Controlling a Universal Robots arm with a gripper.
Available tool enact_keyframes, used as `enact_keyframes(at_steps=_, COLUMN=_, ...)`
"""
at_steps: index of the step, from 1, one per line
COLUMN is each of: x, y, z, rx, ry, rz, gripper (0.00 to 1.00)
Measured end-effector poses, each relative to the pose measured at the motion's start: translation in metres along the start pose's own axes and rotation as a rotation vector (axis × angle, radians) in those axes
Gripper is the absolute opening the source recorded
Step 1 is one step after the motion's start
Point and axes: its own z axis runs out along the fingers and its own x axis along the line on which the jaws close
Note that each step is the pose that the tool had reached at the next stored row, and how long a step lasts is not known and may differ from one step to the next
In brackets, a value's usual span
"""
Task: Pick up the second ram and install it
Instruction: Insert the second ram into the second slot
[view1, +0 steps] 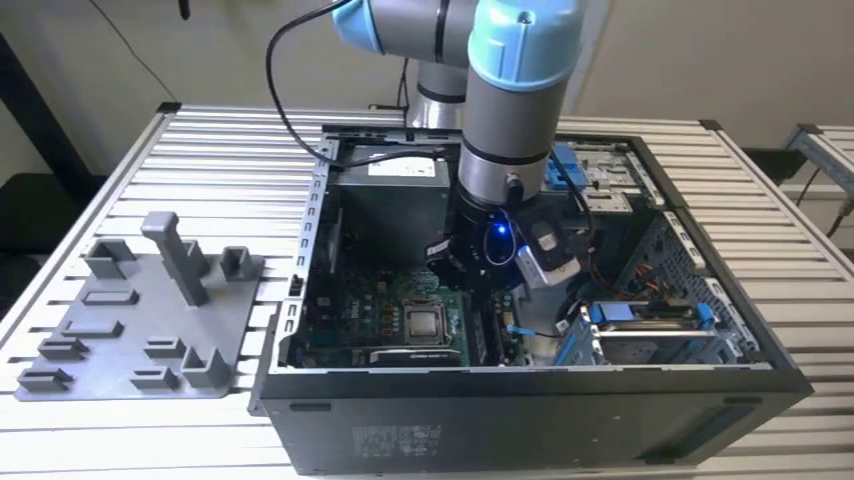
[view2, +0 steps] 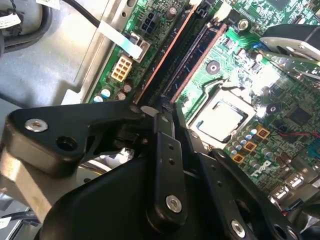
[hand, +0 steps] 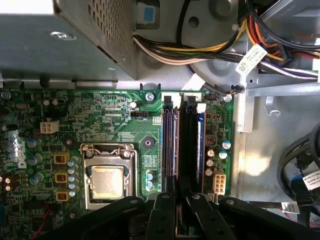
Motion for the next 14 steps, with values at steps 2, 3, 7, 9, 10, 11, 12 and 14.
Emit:
enact_keyframes(at_steps=2, x=0.0, y=0.0, z=0.0, rx=0.0001, ry=0.0, rz=0.0, gripper=0.22)
enact_keyframes(at_steps=3, x=0.0, y=0.0, z=0.0, rx=0.0001, ry=0.0, rz=0.0, gripper=0.22)
enact_keyframes(at_steps=7, x=-0.0003, y=-0.0005, z=-0.0083, rx=0.0002, ry=0.0007, rz=0.0, gripper=0.22)
enact_keyframes(at_steps=9, x=-0.0006, y=-0.001, z=-0.0172, rx=0.0002, ry=0.0008, rz=0.0, gripper=0.22)
enact_keyframes(at_steps=10, x=-0.0007, y=-0.0011, z=-0.0198, rx=0.0004, ry=0.0009, rz=0.0, gripper=0.22)
enact_keyframes(at_steps=11, x=-0.0007, y=-0.0011, z=-0.0209, rx=-0.0008, ry=0.0008, rz=0.001, gripper=0.22)
enact_keyframes(at_steps=12, x=-0.0008, y=-0.0012, z=-0.0221, rx=-0.0028, ry=0.0009, rz=0.001, gripper=0.22)
enact_keyframes(at_steps=14, x=-0.0008, y=-0.0012, z=-0.0222, rx=-0.0049, ry=0.0009, rz=0.001, gripper=0.22)
